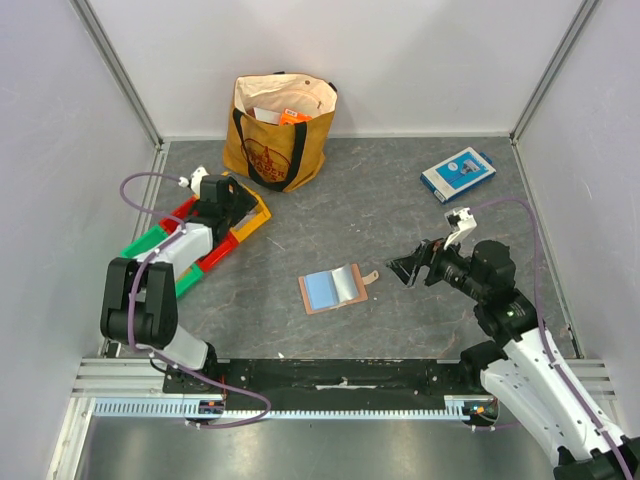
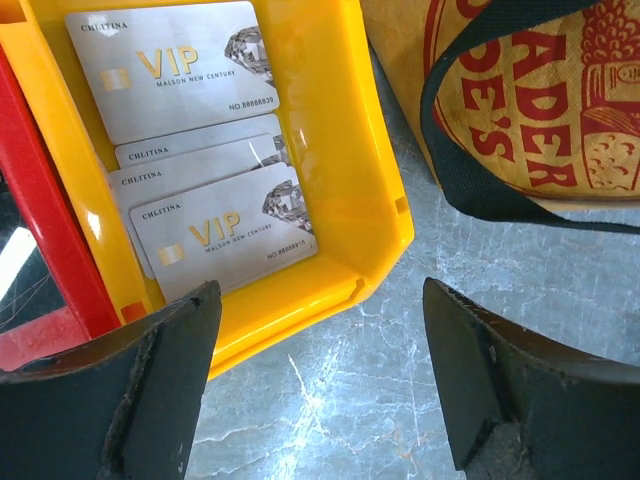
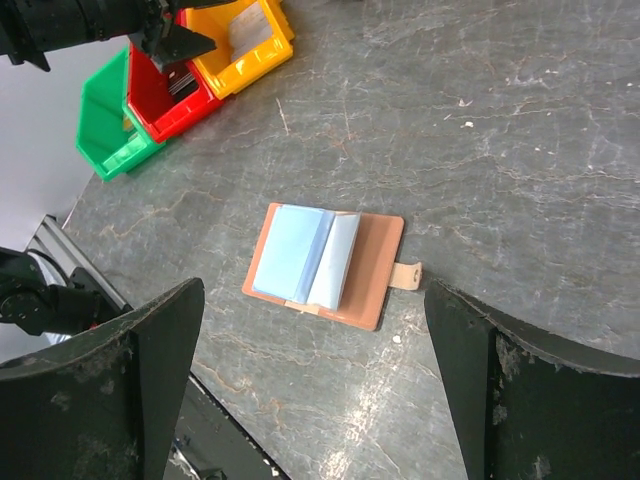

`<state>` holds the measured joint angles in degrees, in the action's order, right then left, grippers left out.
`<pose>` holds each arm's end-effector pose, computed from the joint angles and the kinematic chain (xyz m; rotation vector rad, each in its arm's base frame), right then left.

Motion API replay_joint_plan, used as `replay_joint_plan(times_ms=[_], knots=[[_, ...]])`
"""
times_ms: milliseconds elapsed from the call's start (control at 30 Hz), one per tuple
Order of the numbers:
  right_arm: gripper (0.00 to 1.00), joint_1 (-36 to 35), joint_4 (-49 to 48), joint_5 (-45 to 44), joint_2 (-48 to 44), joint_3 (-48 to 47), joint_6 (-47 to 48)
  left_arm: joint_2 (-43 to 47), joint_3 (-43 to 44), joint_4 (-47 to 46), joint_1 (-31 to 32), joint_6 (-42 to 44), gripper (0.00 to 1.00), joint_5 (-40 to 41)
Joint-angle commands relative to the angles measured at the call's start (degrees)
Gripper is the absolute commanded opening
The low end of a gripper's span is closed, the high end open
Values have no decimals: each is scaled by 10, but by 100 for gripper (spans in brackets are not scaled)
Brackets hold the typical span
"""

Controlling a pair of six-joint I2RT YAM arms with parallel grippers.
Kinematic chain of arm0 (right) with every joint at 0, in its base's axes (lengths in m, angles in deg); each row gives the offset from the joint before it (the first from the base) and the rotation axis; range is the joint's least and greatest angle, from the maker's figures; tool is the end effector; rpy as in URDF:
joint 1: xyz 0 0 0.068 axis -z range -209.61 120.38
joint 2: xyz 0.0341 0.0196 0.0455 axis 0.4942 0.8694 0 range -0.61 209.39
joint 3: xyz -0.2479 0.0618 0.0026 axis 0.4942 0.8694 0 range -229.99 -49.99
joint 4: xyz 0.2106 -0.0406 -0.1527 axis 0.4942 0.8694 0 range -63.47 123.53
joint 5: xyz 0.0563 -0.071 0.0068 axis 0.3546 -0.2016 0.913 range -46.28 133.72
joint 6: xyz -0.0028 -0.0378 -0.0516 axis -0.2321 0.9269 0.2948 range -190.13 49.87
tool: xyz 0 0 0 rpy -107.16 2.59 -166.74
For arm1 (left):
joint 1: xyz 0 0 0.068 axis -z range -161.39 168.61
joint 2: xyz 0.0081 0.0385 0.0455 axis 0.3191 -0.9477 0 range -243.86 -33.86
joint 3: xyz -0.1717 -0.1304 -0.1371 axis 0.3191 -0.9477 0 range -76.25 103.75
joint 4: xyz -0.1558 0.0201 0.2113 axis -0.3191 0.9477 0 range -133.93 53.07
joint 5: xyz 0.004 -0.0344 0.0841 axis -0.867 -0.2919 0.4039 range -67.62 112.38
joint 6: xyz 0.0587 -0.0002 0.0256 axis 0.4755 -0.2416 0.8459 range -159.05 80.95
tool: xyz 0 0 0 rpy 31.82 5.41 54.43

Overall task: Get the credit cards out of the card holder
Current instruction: Place the credit card in the storage box, then reset both arms

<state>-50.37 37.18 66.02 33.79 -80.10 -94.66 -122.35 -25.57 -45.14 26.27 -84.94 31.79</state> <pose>0.1648 0.0826 0.2630 -0.2234 1.8962 0.9016 0.3421 -0.0379 0.1822 -0.8133 2.0664 -0.3395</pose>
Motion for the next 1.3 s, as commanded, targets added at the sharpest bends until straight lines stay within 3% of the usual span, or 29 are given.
replay_joint_plan(times_ms=[0,333,467,633,867,1267], knots=[[98,1,51,-45,-18,-43,28,35,27,48,12,48,88,9],[98,1,180,-274,-70,-97,60,117,52,146,47,140,92,32],[98,1,217,-392,-97,-115,41,207,31,199,60,182,93,39],[98,1,256,-516,-129,-140,29,382,-8,258,62,202,94,38],[98,1,255,-586,-181,-159,72,653,-51,304,61,214,95,69],[98,1,193,-612,-275,-108,121,939,-128,326,61,261,95,73]])
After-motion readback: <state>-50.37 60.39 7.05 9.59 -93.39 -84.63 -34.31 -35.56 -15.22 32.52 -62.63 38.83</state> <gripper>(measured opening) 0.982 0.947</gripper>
